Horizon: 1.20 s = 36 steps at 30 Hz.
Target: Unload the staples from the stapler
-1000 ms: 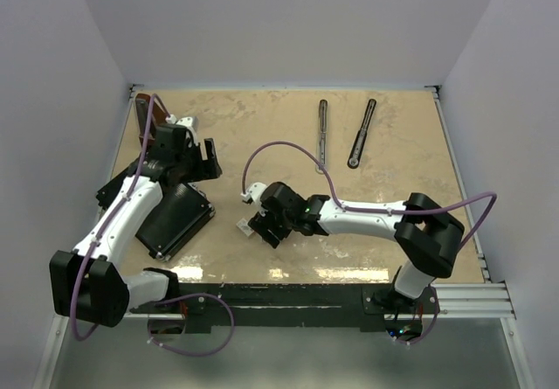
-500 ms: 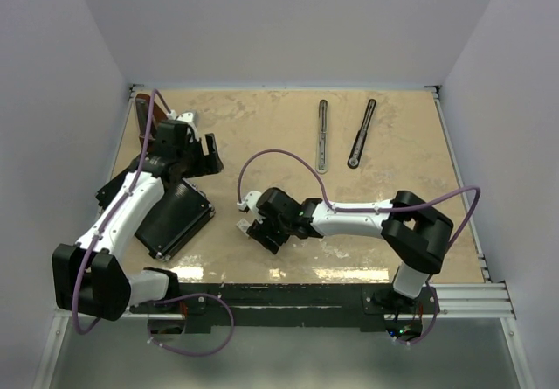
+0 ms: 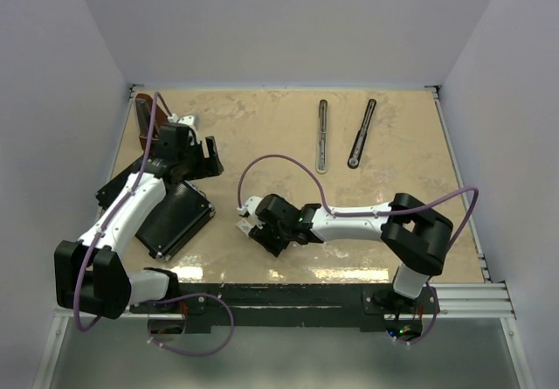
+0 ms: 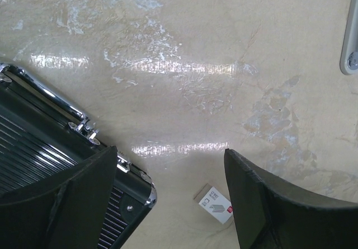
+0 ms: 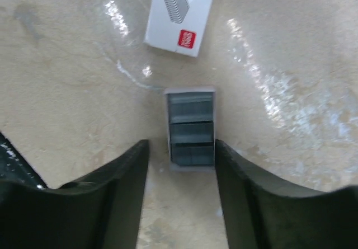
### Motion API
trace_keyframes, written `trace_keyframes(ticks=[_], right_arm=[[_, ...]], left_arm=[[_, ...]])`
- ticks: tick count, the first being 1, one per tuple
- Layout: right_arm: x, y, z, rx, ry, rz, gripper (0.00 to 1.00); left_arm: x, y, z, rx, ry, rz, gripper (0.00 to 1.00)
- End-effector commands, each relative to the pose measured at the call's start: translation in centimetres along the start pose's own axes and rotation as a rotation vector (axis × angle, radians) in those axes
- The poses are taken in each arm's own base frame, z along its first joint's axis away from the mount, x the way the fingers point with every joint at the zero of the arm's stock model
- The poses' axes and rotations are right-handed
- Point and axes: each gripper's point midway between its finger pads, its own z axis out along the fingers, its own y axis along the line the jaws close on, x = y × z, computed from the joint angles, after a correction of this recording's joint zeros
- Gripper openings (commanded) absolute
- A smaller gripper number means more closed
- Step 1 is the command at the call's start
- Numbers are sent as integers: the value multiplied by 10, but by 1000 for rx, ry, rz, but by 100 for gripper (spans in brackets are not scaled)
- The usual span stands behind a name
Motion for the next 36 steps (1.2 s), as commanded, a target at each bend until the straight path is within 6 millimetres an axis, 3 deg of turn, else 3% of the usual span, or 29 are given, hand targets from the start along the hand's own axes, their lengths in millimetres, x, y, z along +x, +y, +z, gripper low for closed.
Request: trace_keyframes(ticks=[1, 5, 15, 26, 36], right_arm=[[-9, 11, -11, -10, -57, 76, 49], [-9, 11, -10, 21, -77, 121, 46], [-22, 0, -8, 136, -159, 228, 50], [-11, -19, -11, 255, -155, 275, 46], [-26, -16, -11, 229, -202, 270, 55]], left_arm=[[-3, 0, 5, 5, -26, -3, 81], [5, -1, 6, 21, 0, -3, 80], [33, -5, 21, 60, 88, 17, 72], [56, -18, 23, 92, 155, 77, 67], [79, -25, 28, 109, 226, 88, 63]])
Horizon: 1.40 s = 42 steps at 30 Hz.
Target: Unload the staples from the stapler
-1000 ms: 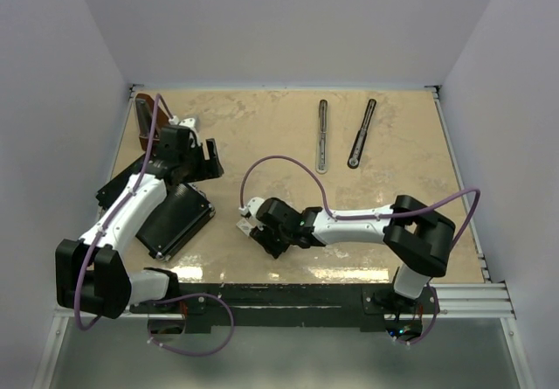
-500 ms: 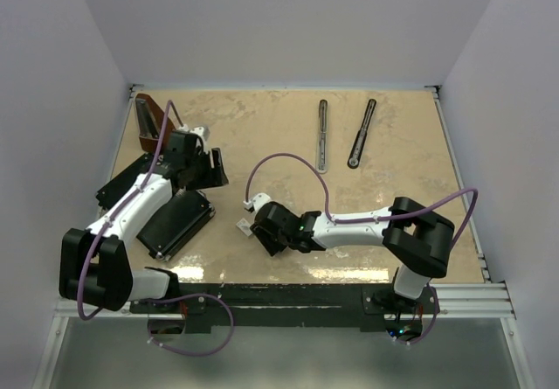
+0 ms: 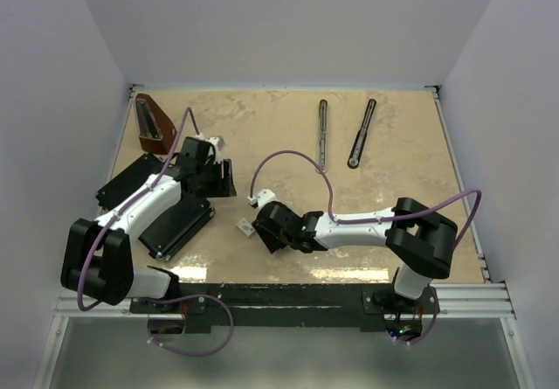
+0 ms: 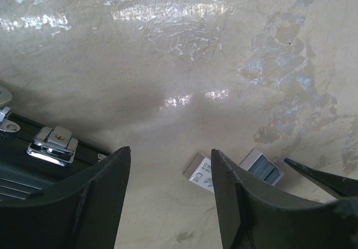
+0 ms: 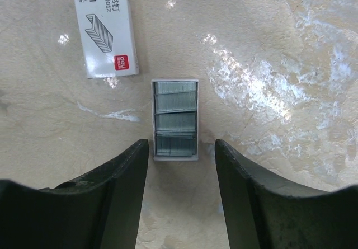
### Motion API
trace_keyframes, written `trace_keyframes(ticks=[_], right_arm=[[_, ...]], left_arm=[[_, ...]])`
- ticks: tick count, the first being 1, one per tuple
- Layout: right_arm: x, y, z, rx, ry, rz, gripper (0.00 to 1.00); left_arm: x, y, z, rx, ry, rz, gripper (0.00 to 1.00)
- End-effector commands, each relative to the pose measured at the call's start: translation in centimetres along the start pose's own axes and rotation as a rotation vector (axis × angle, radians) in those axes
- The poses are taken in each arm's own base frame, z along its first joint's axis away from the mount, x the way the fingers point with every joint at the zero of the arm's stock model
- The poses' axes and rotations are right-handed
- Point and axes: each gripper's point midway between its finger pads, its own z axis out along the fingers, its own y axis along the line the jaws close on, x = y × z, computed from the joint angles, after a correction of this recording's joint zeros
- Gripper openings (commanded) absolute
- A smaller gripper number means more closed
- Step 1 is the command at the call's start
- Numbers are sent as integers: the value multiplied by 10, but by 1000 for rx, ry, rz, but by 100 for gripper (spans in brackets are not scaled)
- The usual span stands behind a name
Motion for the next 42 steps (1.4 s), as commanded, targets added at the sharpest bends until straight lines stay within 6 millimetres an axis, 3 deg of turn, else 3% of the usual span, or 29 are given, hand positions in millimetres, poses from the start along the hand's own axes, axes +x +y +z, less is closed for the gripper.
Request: trace_keyframes(ticks=[1, 12, 20, 28, 34, 42], right_arm=[[-19, 5, -1, -7, -72, 19, 55], [-11, 9, 5, -28, -66, 34, 43], [-11, 28, -3, -93, -72, 47, 36], [-7, 40, -6, -95, -71, 41, 36], [0, 37, 1, -40, -43, 50, 47], [-5, 36, 2, 0, -60, 56, 41]], left_arm=[[3, -3, 3, 23, 8, 7, 63], [16, -5, 8, 30, 41, 33, 62], [20, -8, 10, 46, 58, 44, 62], [27, -9, 15, 54, 87, 57, 62], [29, -10, 15, 56, 94, 60, 62], [34, -11, 18, 69, 118, 57, 61]])
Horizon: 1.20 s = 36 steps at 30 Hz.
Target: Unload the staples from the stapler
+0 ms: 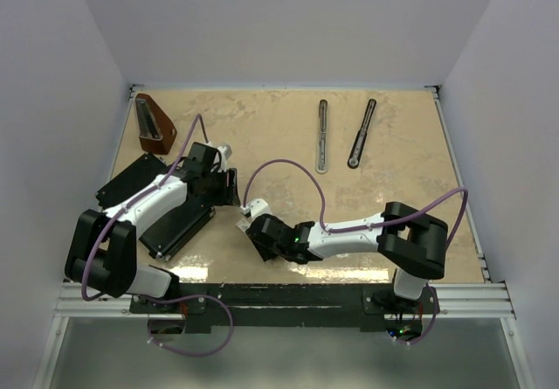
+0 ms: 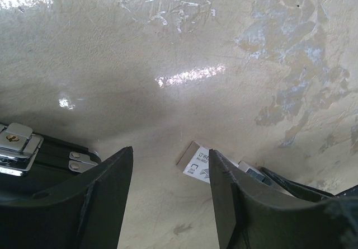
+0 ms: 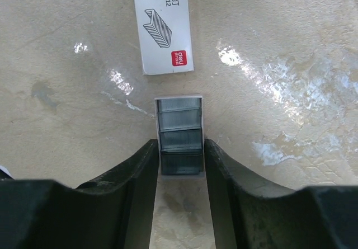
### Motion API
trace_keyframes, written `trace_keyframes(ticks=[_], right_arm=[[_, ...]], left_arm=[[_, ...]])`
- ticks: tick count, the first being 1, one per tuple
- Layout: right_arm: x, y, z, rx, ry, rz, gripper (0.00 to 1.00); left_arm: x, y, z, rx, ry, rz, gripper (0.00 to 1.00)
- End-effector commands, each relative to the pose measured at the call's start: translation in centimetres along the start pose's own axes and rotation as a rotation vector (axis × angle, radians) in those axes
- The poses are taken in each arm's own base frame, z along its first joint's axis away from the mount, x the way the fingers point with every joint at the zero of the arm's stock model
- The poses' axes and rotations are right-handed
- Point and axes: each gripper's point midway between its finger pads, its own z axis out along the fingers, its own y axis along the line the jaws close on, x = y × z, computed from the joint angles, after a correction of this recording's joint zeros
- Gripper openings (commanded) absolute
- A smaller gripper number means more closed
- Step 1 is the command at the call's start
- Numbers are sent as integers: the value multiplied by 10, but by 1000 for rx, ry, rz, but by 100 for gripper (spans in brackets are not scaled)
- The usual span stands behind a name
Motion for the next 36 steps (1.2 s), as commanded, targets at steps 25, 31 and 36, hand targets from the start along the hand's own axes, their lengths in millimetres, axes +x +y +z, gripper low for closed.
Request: trace_keyframes(ticks=[25, 31, 36], right_arm=[[-31, 12, 7, 38, -62, 8, 34], [-30, 10, 9, 56, -60, 5, 34], [-31, 11, 12, 57, -58, 7, 34]], left_arm=[[15, -4, 15, 39, 75, 36, 54], [17, -6, 16, 51, 84, 39, 51], [20, -9, 18, 66, 96, 40, 50]])
